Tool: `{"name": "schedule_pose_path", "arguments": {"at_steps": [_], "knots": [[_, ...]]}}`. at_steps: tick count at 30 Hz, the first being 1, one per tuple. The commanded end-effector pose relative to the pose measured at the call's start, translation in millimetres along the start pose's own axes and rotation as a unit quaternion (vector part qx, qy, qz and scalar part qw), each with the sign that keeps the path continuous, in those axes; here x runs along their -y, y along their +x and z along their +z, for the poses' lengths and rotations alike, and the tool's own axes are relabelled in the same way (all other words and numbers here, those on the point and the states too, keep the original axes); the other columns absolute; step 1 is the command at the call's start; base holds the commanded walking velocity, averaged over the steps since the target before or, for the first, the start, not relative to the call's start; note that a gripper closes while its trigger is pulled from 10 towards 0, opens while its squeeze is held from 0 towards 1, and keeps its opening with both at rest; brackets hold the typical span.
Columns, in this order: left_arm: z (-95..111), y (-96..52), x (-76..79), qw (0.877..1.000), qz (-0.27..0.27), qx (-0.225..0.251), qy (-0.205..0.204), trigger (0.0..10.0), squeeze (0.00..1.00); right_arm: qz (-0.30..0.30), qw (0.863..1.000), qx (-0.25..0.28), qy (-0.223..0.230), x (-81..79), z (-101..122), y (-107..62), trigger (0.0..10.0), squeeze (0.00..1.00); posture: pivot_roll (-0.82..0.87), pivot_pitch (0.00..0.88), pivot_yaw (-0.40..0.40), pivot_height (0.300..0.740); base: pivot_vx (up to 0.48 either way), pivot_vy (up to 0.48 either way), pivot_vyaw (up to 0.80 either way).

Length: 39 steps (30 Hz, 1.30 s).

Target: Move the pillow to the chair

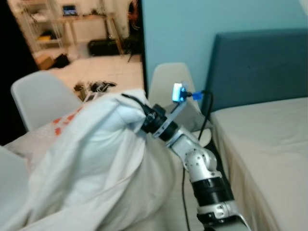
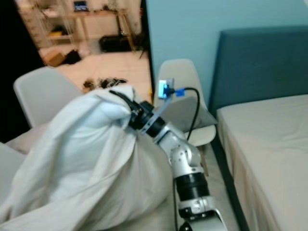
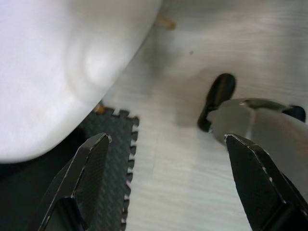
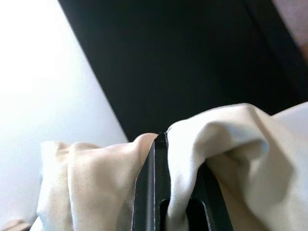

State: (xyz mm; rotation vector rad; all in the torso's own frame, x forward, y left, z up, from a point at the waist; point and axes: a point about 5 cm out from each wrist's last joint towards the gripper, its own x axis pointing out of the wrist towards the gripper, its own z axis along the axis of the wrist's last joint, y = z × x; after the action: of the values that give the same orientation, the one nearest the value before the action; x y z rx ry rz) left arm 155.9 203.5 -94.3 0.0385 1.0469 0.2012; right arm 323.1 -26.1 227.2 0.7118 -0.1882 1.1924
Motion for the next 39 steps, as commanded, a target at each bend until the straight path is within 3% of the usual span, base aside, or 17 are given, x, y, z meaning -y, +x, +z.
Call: {"name": "schedule_pose_path", "arguments": {"at_steps": [1, 39], "knots": [[-5.7, -0.6, -2.9, 1.0, 0.004, -0.01, 0.0, 10.0, 0.0, 0.049, 0.997, 0.051, 0.017, -19.9, 0.9, 19.0, 10.0, 0.0, -0.07, 0.029, 0.032, 0.74, 0.0, 0.0, 0.8], [1.3, -0.1, 1.8, 1.0, -0.011, 0.008, 0.007, 10.0, 0.0, 0.062, 0.996, 0.061, 0.012, -25.3, 7.6, 20.6, 10.0, 0.0, -0.07, 0.028, 0.032, 0.74, 0.0, 0.0, 0.8]]}}
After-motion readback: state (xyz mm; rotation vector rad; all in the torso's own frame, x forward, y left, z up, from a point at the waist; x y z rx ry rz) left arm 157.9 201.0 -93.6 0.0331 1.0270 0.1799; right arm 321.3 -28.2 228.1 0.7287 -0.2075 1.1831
